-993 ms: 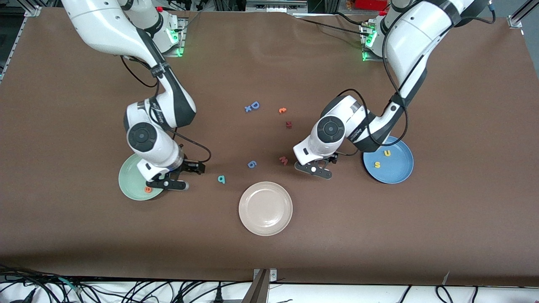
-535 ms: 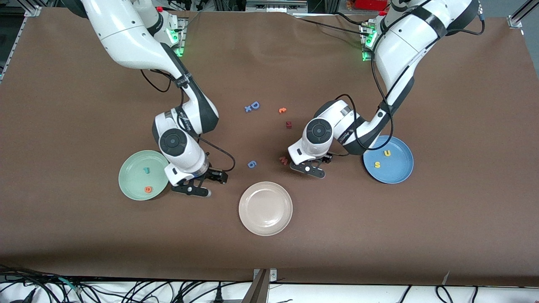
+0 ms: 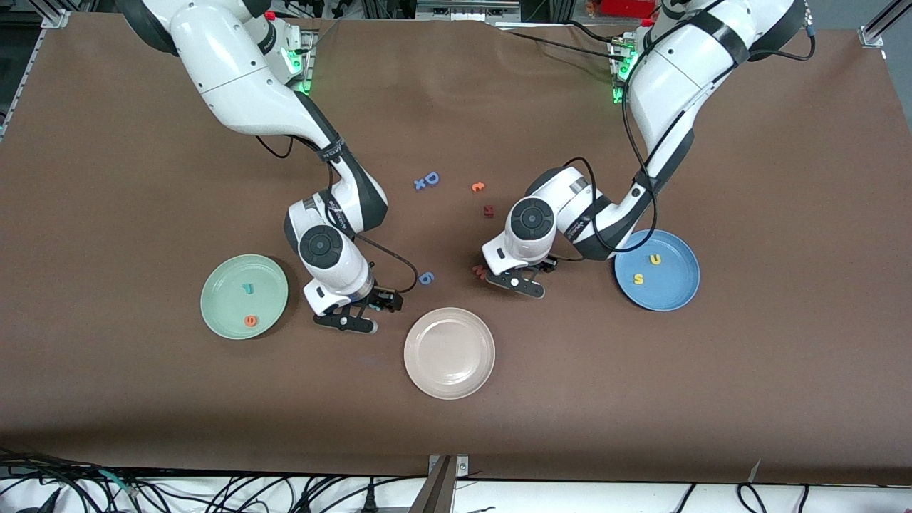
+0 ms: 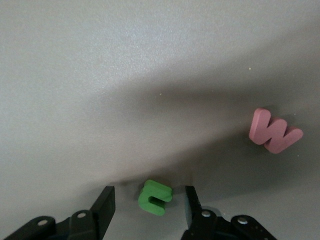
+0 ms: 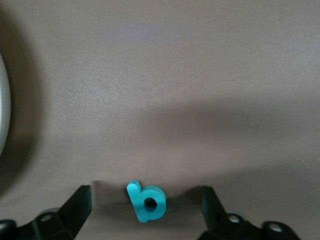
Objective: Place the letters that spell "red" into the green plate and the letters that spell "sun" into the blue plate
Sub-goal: 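Release the b onto the green plate while the left gripper releases the c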
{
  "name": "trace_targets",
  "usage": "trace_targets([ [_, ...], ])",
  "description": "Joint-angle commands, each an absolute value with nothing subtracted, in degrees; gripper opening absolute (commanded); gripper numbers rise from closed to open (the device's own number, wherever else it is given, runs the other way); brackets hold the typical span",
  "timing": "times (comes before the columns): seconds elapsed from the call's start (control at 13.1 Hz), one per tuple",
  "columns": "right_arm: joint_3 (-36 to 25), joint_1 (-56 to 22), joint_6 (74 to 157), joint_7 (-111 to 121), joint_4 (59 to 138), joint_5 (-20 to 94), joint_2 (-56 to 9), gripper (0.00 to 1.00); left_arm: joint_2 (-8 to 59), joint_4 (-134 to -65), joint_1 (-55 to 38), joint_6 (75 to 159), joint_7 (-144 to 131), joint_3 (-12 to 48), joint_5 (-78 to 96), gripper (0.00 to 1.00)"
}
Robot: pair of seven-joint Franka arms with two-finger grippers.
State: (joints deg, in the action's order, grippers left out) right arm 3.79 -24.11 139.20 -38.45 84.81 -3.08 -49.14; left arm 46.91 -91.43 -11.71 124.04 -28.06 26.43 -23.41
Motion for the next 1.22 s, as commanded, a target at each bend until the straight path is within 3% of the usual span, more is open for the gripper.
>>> trace_targets([
  [0.0,3.9,-24.4,138.5,-39.4,82.9,-3.5,-50.1,0.66,47.0,-91.0,-12.6,123.1,-28.9,26.0,-24.2,0.56],
  [0.15,3.9,-24.4,138.5,-39.6,82.9,-3.4,-50.1,0.46,47.0,-91.1,-12.7,123.1,-29.0,26.1,-24.1,0.47],
  [0.31,3.8,-24.3,138.4,-39.6,82.9,-3.4,-50.1,0.36,47.0,-91.1,-12.7,123.1,-28.9,26.1,-24.1,0.39],
  [0.46,3.6,-24.3,138.5,-39.6,82.9,-3.4,-50.1,0.24,46.8,-91.0,-12.7,123.1,-28.7,26.1,-24.1,0.22],
  [0.53,3.6,-24.3,138.4,-39.6,82.9,-3.4,-50.1,0.19,46.5,-91.0,-12.6,123.0,-28.6,26.1,-24.1,0.20],
  [0.76,3.5,-24.3,136.2,-39.3,82.5,-3.3,-49.4,0.19,45.1,-90.0,-12.0,118.9,-28.2,26.4,-24.1,0.17],
  [1.15,3.3,-21.9,125.0,-34.0,79.4,-3.6,-46.2,0.19,39.3,-89.9,-7.9,111.6,-18.0,26.5,-20.0,0.18],
])
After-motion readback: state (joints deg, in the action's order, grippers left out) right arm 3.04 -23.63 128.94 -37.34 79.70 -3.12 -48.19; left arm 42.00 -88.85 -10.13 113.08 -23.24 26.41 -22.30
